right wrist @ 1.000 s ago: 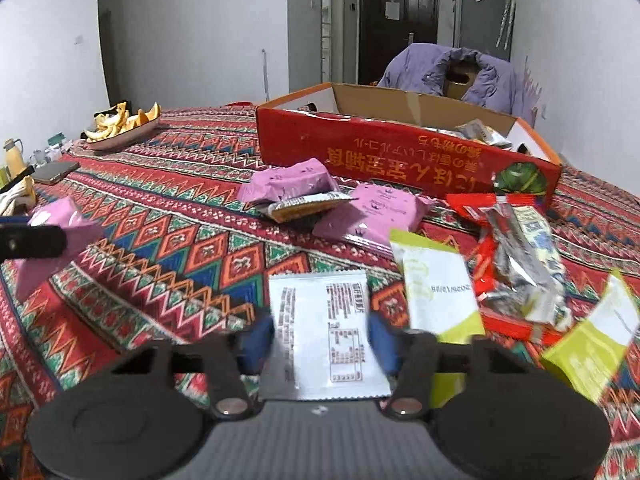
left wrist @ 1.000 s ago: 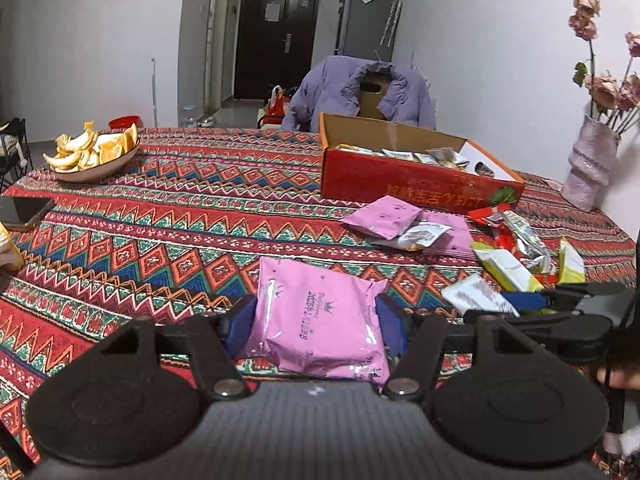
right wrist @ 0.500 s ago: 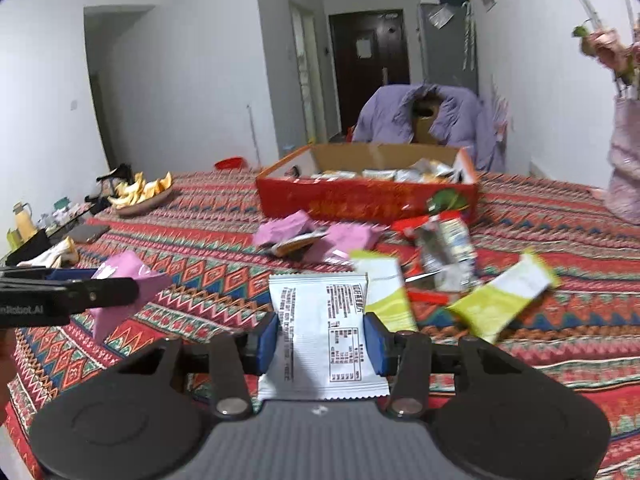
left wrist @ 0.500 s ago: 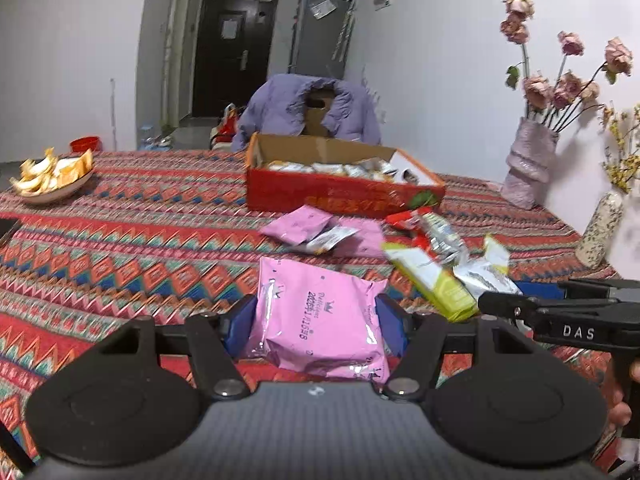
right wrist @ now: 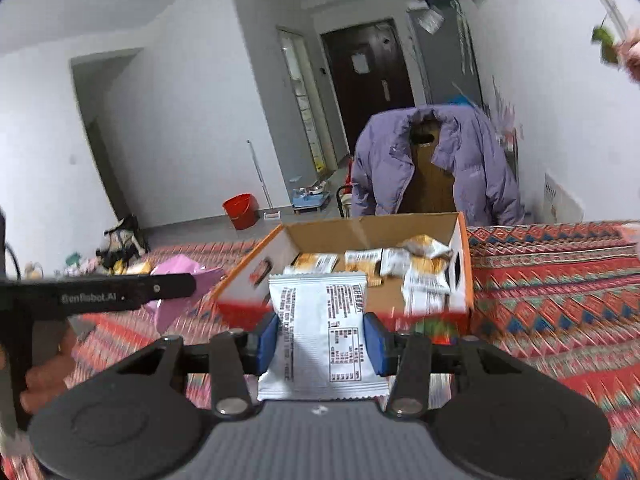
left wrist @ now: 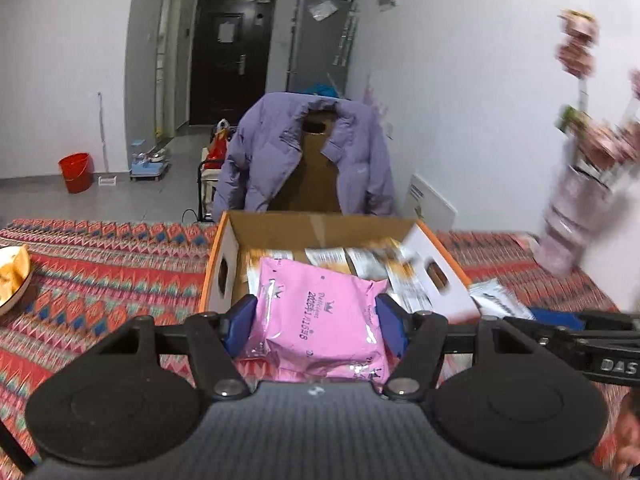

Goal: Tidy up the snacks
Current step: 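Lower both packets into the box and open both tools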

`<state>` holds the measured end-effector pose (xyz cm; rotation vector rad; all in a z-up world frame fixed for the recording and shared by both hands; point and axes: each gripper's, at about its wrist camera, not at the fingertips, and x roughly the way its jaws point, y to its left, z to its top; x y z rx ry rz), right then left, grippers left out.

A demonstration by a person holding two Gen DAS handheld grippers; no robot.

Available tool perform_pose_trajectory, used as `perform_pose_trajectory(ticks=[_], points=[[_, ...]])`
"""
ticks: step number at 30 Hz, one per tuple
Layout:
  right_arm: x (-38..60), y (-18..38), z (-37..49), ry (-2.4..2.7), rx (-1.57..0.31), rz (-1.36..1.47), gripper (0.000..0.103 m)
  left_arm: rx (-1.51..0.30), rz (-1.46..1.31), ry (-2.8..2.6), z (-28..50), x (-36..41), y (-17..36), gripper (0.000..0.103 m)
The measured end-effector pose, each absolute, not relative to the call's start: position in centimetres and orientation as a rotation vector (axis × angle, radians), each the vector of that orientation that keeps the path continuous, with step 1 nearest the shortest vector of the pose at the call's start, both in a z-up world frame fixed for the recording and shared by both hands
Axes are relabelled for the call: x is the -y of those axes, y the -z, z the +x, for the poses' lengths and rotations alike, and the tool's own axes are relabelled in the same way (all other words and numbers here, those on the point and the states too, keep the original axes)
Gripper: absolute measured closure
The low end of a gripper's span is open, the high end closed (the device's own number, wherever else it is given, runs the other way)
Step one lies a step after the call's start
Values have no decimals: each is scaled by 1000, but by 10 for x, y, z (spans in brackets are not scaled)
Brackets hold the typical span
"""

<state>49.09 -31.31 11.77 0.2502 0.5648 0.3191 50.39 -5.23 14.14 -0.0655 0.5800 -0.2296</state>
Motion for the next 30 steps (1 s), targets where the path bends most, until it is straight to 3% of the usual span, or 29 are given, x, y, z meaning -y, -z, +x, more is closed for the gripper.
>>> perform_pose_trajectory(ticks=[7, 15, 16, 21, 23, 30], points=[[305, -71, 623, -249, -731, 286, 58, -659, -127, 220, 592, 65, -126, 38], [294, -23, 662, -196, -813, 254, 56, -752, -158, 235, 639, 90, -85, 38], [296, -21, 661, -188, -816, 248, 50, -763, -156, 234, 643, 94, -80, 38], [311, -31, 650, -219, -778, 251, 47, -824, -177, 244, 653, 104, -58, 37], [313, -41, 644, -201, -753, 209, 40, -839, -175, 241, 654, 107, -54, 36], [331, -77, 624, -144, -673, 153, 39, -852, -189, 255, 647, 111, -60, 22]])
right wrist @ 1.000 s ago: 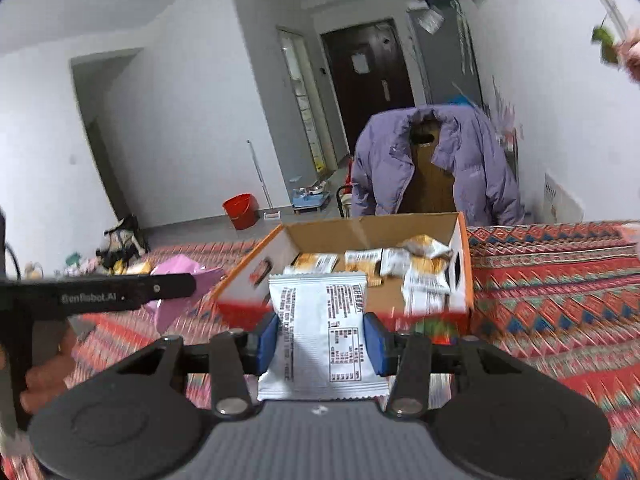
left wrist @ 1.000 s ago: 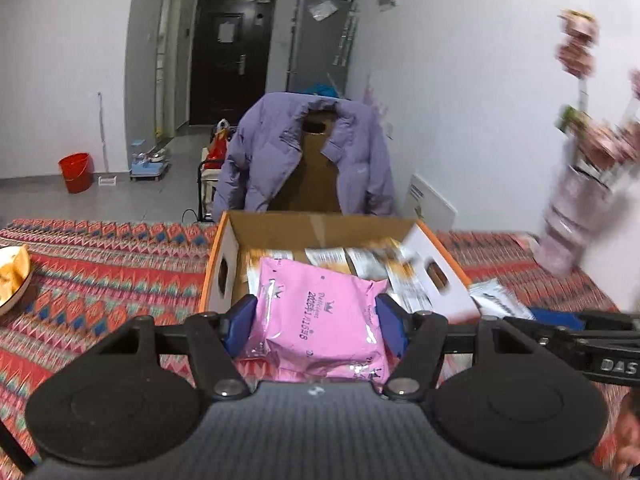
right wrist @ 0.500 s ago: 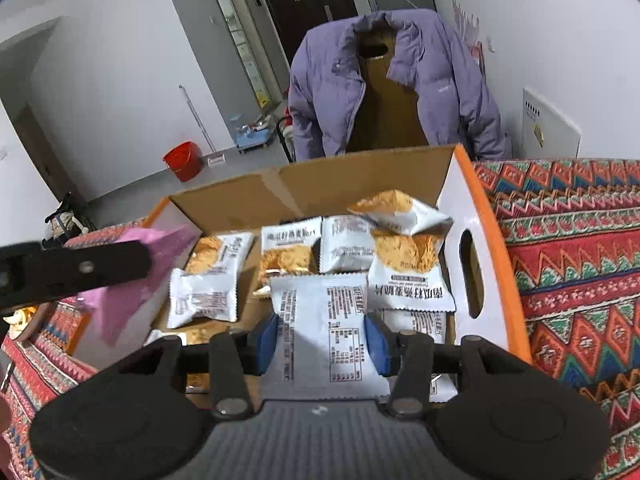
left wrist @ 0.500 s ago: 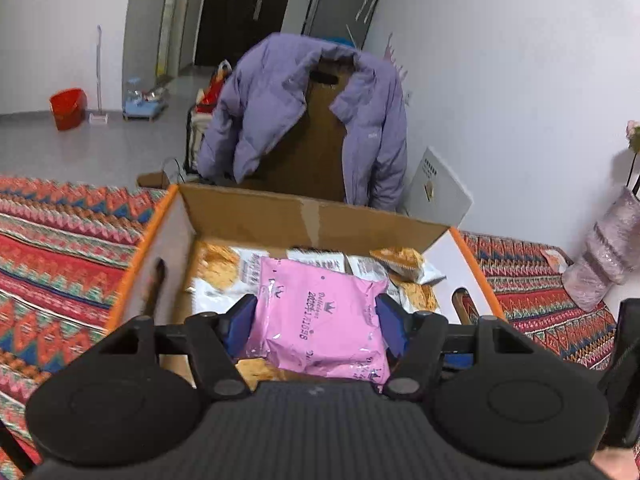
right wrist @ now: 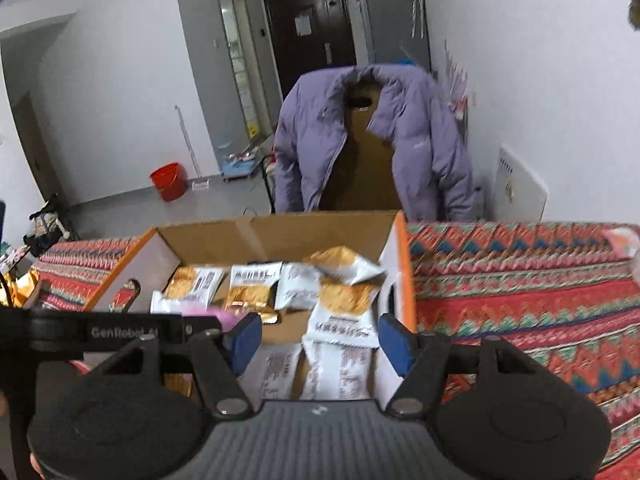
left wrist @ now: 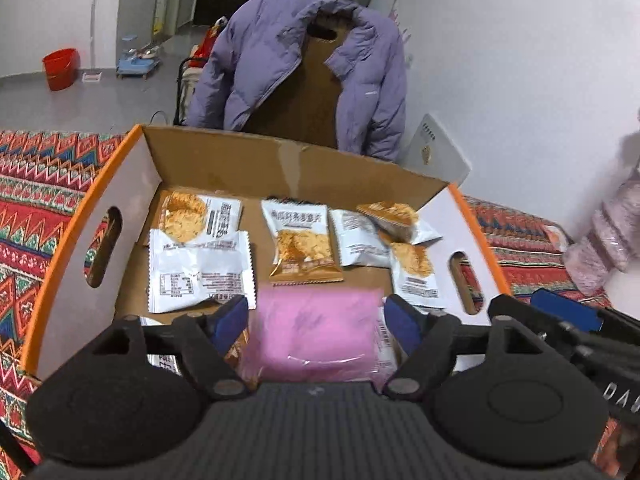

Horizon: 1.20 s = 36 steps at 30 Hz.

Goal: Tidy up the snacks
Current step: 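Lower both packets into the box and open both tools, then withdraw both tools from the box back toward the pile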

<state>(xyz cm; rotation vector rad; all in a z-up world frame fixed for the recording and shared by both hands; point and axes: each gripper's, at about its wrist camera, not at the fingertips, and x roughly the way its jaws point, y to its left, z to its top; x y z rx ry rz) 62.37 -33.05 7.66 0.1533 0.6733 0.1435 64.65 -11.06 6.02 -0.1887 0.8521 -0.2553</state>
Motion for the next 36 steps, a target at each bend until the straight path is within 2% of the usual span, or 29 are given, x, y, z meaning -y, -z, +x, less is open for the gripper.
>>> perform_pose_trajectory(ticks=[11, 14, 17, 20, 24, 28, 36], points=[[333, -114, 566, -178, -642, 125, 38, -744, -88, 235, 572, 65, -120, 18], [329, -126, 534, -202, -620, 115, 30, -723, -75, 241, 528, 43, -126, 14], [324, -134, 496, -234, -592, 73, 28, -702, -39, 264, 476, 25, -129, 14], [318, -137, 450, -242, -566, 34, 24, -645, -12, 242, 417, 10, -129, 12], [306, -128, 383, -285, -543, 3, 20, -555, 7, 232, 344, -5, -125, 4], [296, -113, 325, -292, -527, 6, 18, -490, 31, 201, 278, -10, -110, 3], [298, -83, 261, -218, -575, -2, 16, -565, 22, 149, 231, -12, -81, 3]])
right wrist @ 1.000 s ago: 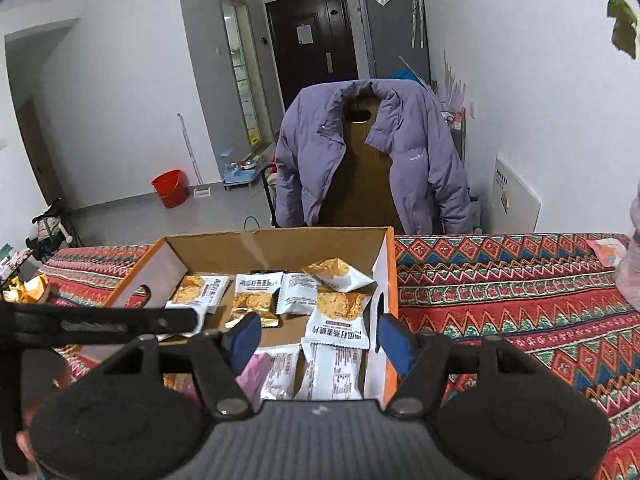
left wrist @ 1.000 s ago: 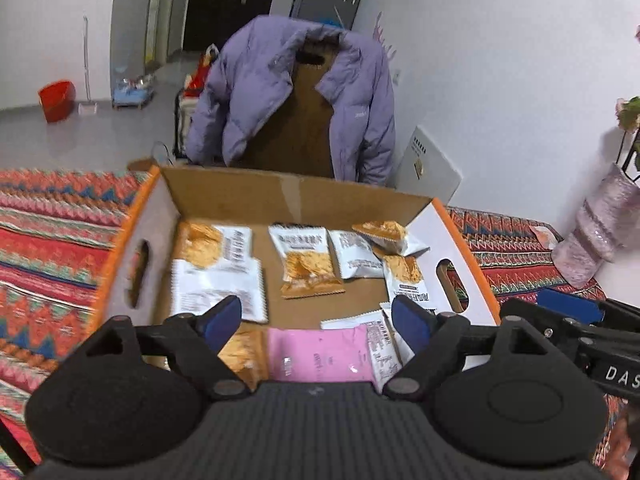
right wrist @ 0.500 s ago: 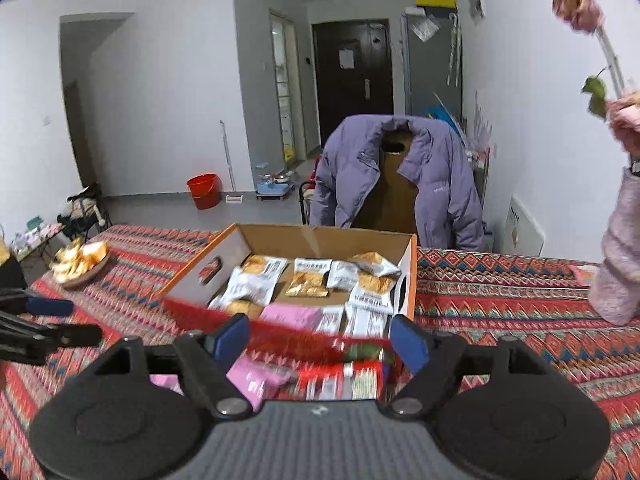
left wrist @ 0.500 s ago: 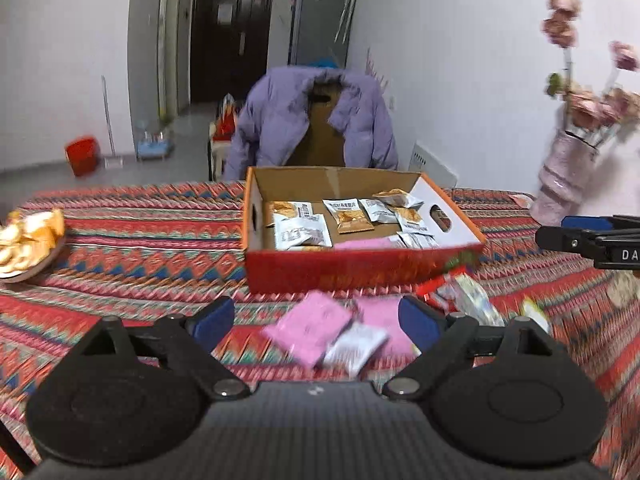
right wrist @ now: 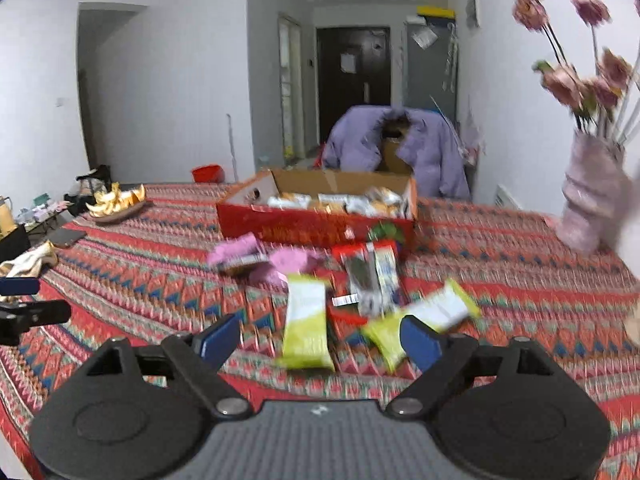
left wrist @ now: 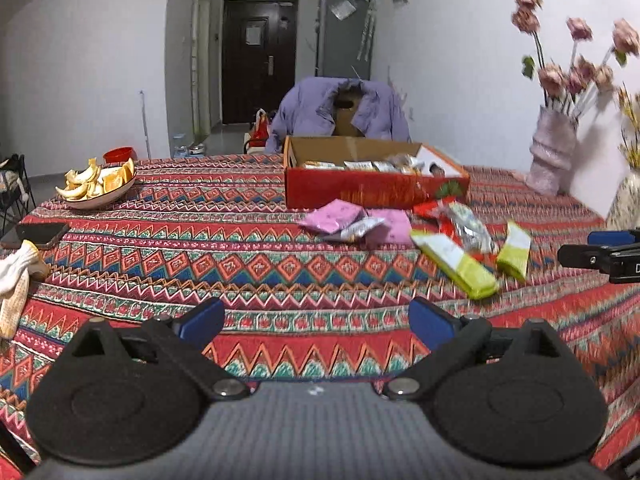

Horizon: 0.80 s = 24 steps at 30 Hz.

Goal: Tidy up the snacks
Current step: 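Withdraw both tools from the box back toward the pile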

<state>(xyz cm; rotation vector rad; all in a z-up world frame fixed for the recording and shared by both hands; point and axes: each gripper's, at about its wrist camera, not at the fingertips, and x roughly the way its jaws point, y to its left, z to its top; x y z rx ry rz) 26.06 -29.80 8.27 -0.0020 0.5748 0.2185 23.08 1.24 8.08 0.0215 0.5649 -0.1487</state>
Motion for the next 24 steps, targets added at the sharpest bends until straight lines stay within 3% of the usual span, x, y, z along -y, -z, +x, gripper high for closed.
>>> perform_pose_trajectory(ticks=[17, 24], points=[[283, -76, 294, -244, -608, -25, 16, -590, 35, 204, 277, -10, -73, 3], [262, -71, 342, -297, -626, -57, 16, -600, 53, 361, 351, -16, -73, 3]])
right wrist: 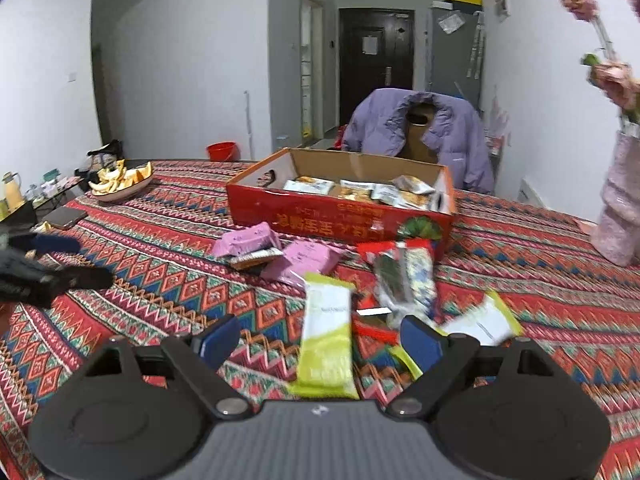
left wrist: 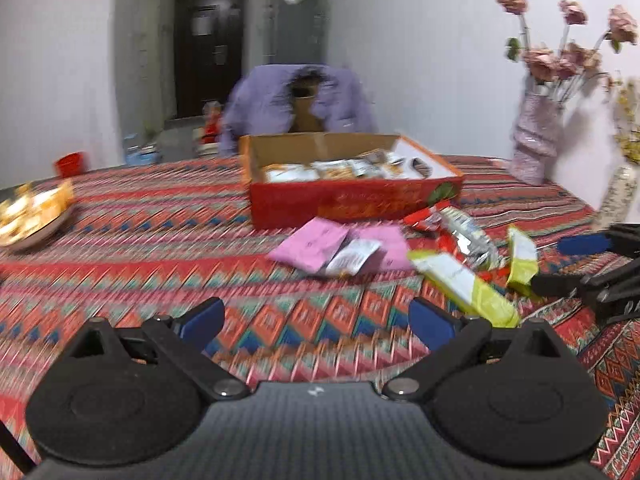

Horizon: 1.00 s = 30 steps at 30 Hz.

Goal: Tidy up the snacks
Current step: 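Withdraw both tools from the box back toward the pile, then grasp another pink packet with the left tool while the right tool grasps a white packet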

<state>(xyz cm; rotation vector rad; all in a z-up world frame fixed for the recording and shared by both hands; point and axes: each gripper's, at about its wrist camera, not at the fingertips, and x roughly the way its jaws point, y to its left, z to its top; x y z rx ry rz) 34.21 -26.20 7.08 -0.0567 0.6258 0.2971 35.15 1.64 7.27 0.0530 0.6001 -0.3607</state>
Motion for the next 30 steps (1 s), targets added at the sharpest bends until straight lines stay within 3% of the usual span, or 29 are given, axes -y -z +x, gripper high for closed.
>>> perform_pose_trajectory(ticks=[9, 13, 14, 17, 18, 30], points=[[227, -57, 404, -358, -644, -106, 16, -633, 135, 595, 500, -4, -23, 3], [217, -49, 429, -375, -660, -97, 16, -693, 93, 646, 534, -4, -4, 9], [215, -47, 433, -382, -659, -96, 16, -690, 82, 670, 536, -4, -3, 13], [206, -41, 448, -404, -668, -91, 17, -685, 81, 701, 538, -4, 4, 39], [203, -40, 454, -413, -669, -92, 17, -681, 60, 694, 537, -7, 4, 42], [134, -4, 522, -622, -767, -154, 19, -655, -68, 341, 458, -101, -45, 42]])
